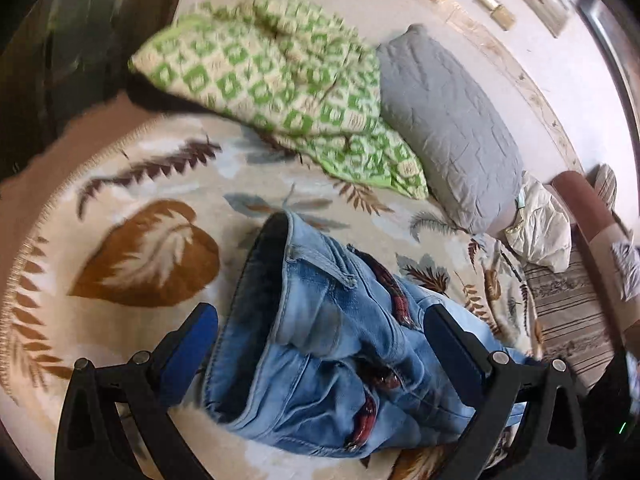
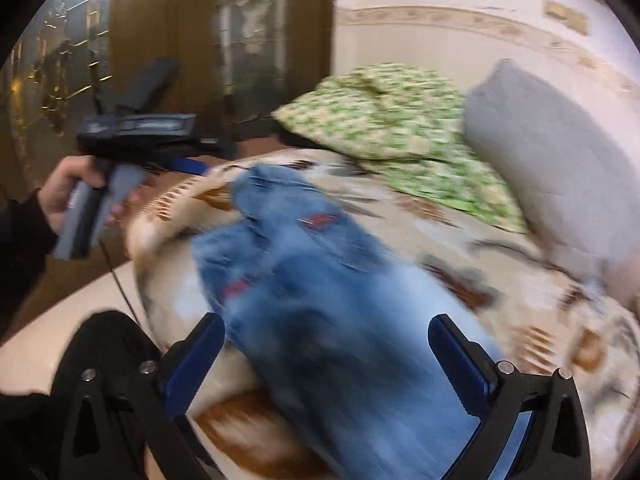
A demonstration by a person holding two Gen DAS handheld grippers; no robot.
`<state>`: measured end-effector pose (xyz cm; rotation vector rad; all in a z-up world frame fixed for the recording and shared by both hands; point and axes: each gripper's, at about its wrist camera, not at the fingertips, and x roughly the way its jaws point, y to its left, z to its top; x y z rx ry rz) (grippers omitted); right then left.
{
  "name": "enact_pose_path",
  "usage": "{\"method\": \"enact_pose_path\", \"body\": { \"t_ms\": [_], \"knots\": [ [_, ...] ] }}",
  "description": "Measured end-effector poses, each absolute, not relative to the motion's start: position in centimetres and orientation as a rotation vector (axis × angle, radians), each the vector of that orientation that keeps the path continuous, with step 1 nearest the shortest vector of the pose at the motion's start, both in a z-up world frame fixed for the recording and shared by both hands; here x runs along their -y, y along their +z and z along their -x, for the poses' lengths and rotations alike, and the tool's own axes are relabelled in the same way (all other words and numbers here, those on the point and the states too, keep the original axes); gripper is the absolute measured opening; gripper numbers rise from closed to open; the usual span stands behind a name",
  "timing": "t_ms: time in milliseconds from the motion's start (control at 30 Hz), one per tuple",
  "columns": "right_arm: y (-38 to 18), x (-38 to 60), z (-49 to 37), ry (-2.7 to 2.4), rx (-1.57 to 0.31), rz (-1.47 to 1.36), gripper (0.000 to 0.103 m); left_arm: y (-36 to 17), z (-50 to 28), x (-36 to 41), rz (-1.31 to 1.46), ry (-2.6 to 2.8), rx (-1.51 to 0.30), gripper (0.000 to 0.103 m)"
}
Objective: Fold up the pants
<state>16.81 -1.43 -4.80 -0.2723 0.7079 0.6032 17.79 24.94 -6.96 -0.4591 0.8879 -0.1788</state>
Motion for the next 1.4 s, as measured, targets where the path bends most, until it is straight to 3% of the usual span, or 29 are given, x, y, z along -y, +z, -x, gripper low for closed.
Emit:
{"method": "enact_pose_path", "body": {
  "t_ms": [200, 267, 300, 333, 400, 533, 767, 967, 1033, 1167, 1200, 1233, 1300, 1400],
  "knots": [
    [-9.4, -5.6, -20.8, 0.573, -0.748, 0.425, 0.101, -9.2, -20.8, -24.8, 0.500, -0.192, -0.953, 0.102],
    [-10.4, -6.3, -22.1, 0.529, -0.767, 0.430, 0.090, -9.8, -21.3, -24.6, 0.478, -0.190, -0.969, 0.102],
    [-10.8, -6.2, -22.5, 0.513, -0.772, 0.421, 0.077, -10.2, -21.5, -24.7, 0.478, -0.182, -0.978, 0.101],
    [-11.1, -6.1, -23.0, 0.500, -0.779, 0.409, 0.049, -10.5, -21.6, -24.8, 0.489, -0.188, -0.982, 0.074],
    [-12.3, -5.7, -24.2, 0.465, -0.831, 0.401, 0.016, -11.1, -22.2, -24.6, 0.513, -0.253, -1.038, 0.013],
    [-11.6, -5.1, -23.3, 0.478, -0.796, 0.415, 0.013, -9.4, -21.2, -23.4, 0.432, -0.278, -1.002, 0.013],
    [-8.4, -5.6, -19.1, 0.579, -0.743, 0.465, 0.012, -6.1, -17.1, -23.8, 0.397, -0.329, -0.939, 0.013],
    [-12.0, -7.2, -17.6, 0.617, -0.800, 0.514, 0.012, -11.9, -16.5, -23.2, 0.229, -0.184, -1.102, 0.017],
    [-13.8, -7.7, -18.1, 0.609, -0.834, 0.500, 0.017, -14.7, -17.1, -22.7, 0.203, -0.162, -1.153, 0.020],
    [-14.7, -7.6, -18.3, 0.572, -0.831, 0.468, 0.028, -14.3, -17.3, -22.3, 0.204, -0.138, -1.126, 0.023],
    [-14.7, -7.4, -18.3, 0.559, -0.832, 0.466, 0.043, -14.0, -17.3, -22.2, 0.204, -0.141, -1.119, 0.029],
    [-14.5, -7.2, -18.3, 0.531, -0.829, 0.464, 0.069, -13.7, -17.0, -22.3, 0.204, -0.133, -1.108, 0.059],
    [-13.4, -5.9, -18.3, 0.485, -0.811, 0.421, 0.084, -12.4, -16.2, -22.9, 0.210, -0.088, -1.057, 0.102],
    [-11.3, -2.6, -17.3, 0.501, -0.812, 0.279, 0.084, -10.1, -15.1, -23.8, 0.244, -0.102, -1.006, 0.102]
  ]
}}
